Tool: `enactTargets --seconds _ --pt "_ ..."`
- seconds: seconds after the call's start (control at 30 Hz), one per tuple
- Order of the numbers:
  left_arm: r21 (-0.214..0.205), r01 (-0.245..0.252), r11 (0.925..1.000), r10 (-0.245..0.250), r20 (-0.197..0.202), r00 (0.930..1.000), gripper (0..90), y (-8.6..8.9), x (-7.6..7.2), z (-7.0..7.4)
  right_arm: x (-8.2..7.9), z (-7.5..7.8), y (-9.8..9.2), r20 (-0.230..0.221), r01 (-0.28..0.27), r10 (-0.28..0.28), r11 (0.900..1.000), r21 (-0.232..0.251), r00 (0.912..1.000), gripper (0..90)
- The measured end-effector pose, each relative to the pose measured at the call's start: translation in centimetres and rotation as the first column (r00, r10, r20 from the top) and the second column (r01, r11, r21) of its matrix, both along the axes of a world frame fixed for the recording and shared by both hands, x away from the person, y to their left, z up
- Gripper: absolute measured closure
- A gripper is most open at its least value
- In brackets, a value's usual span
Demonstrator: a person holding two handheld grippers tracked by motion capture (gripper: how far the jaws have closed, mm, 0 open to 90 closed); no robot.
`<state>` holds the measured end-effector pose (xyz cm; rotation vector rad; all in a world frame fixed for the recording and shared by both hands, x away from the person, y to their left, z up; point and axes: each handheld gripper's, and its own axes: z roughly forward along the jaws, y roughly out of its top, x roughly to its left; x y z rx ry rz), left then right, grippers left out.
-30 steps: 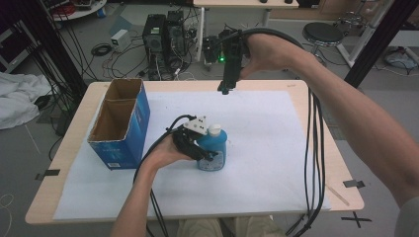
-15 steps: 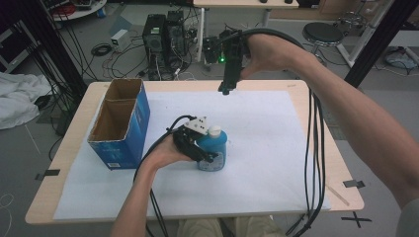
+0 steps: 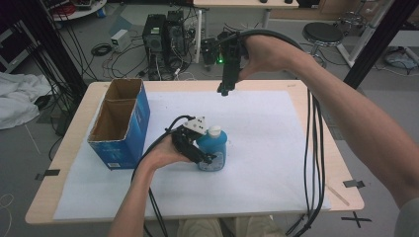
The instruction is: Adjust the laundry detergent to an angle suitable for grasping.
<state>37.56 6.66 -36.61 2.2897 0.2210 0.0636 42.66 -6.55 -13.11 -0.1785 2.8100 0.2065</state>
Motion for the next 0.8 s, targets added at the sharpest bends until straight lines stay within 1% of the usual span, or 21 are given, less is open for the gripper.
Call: enactTargets --seconds 0.07,0.3,0.47,0.6,0.8 --pt "-0.002 -0.005 1.0000 0.005 -0.002 1.0000 30.3 0.1 0.0 0.1 0.0 0.0 0.0 0.001 0.003 -0.003 1.0000 0.001 1.0000 12.9" --pt "0.024 -0.018 0.9996 0.018 -0.003 0.9998 25.5 0.3 -0.1 0.4 0.0 -0.1 -0.2 0.003 0.003 -0.003 1.0000 -0.001 1.0000 12.9" --pt "0.041 -0.021 0.9990 0.021 0.002 0.9998 24.3 0.5 -0.3 0.9 0.0 -0.1 -0.1 0.003 0.004 -0.004 1.0000 0.001 1.0000 12.9" --pt "0.064 -0.018 0.9978 0.018 0.009 0.9998 24.2 0.7 -0.4 1.5 0.0 -0.1 -0.1 0.002 0.004 -0.004 1.0000 0.001 1.0000 13.0" --pt "0.114 -0.032 0.9929 0.028 0.038 0.9989 19.2 0.9 -0.7 2.3 -0.1 0.0 -0.1 0.004 0.004 -0.004 1.0000 0.002 1.0000 12.9"
